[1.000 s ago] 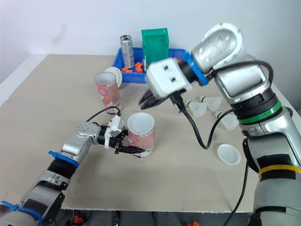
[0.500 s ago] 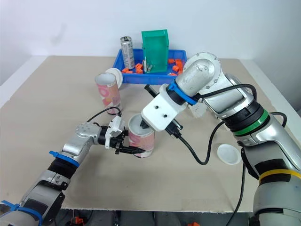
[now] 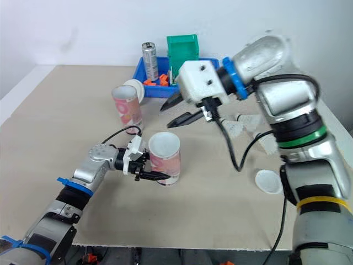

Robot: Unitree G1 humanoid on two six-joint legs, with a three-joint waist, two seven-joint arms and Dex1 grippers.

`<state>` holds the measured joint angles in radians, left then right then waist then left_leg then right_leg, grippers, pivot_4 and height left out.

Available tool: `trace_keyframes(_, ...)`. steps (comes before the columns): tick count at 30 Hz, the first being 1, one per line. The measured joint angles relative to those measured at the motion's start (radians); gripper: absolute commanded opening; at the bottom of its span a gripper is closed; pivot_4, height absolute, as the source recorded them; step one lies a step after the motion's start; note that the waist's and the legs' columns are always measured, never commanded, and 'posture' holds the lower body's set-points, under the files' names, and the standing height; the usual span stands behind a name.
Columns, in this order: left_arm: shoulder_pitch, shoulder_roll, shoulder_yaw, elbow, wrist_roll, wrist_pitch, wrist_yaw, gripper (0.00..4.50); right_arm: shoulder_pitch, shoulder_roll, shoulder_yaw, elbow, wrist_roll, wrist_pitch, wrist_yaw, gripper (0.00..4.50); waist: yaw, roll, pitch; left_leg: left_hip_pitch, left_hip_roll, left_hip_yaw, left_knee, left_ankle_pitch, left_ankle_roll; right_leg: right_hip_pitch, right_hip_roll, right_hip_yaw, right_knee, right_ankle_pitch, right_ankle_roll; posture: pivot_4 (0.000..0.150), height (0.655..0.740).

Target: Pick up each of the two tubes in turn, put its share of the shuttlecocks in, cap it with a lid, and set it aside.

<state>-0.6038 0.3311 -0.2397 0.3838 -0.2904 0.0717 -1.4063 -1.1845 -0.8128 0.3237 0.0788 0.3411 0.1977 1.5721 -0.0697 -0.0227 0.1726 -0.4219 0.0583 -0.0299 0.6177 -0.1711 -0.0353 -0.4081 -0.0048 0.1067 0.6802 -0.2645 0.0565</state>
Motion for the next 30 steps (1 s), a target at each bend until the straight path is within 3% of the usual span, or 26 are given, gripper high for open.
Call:
trace_keyframes(2, 0.001, 0.000, 0.002, -0.001, -0.002, 0.000, -0.001, 2.58, 0.054, -0.025, -0.038, -0.025, 0.026, 0.053, -0.007, 4.45, 0.000, 0.001, 0.001, 0.000, 0.000, 0.000, 0.000, 0.000, 0.000, 0.000, 0.000, 0.000, 0.000, 0.000, 0.000, 0.150, 0.7362)
trace_keyframes(5, -0.001, -0.006, 0.000, 0.001, -0.002, -0.004, 0.001, 2.58, 0.200, -0.076, -0.134, -0.123, 0.069, 0.146, -0.064, 4.49, 0.003, 0.001, 0.002, -0.001, 0.000, -0.001, 0.000, 0.000, 0.000, 0.000, 0.000, -0.001, 0.000, 0.000, 0.000, 0.150, 0.7362)
trace_keyframes(8, -0.005, -0.005, 0.003, 0.007, -0.003, 0.003, 0.000, 3.52, 0.397, -0.105, -0.218, -0.213, 0.085, 0.233, -0.170, 4.50, 0.007, 0.001, 0.002, -0.001, -0.001, -0.001, 0.001, 0.000, 0.000, 0.000, 0.000, 0.000, 0.000, 0.000, 0.001, 0.150, 0.7362)
trace_keyframes(10, -0.004, -0.005, 0.003, 0.025, -0.005, 0.022, 0.001, 4.38, 0.481, -0.105, -0.245, -0.238, 0.086, 0.274, -0.234, 4.50, 0.003, 0.003, 0.004, -0.001, -0.001, 0.001, 0.001, 0.000, 0.000, -0.002, 0.000, 0.002, 0.000, 0.001, 0.002, 0.150, 0.7362)
trace_keyframes(15, -0.004, 0.013, 0.009, 0.008, -0.025, 0.031, -0.041, 4.38, 0.692, -0.061, -0.378, -0.362, 0.126, 0.360, -0.411, 4.50, 0.006, 0.001, 0.005, -0.003, -0.001, -0.001, 0.000, 0.000, 0.000, -0.002, 0.000, 0.000, 0.000, -0.001, 0.002, 0.150, 0.7362)
trace_keyframes(19, 0.011, 0.065, 0.021, -0.059, -0.030, -0.012, -0.078, 4.38, 0.846, -0.025, -0.390, -0.431, 0.144, 0.407, -0.494, 4.50, 0.006, 0.002, 0.005, -0.004, -0.002, 0.000, 0.000, -0.001, -0.001, -0.002, -0.001, 0.002, 0.000, -0.001, 0.003, 0.150, 0.7362)
trace_keyframes(30, 0.134, 0.274, 0.151, -0.273, -0.143, 0.037, -0.118, 4.38, 0.917, 0.041, -0.292, -0.518, 0.160, 0.415, -0.547, 4.50, 0.001, -0.003, 0.008, -0.003, -0.001, 0.000, 0.001, -0.001, -0.001, -0.001, -0.001, 0.001, -0.001, -0.002, -0.001, 0.150, 0.7362)
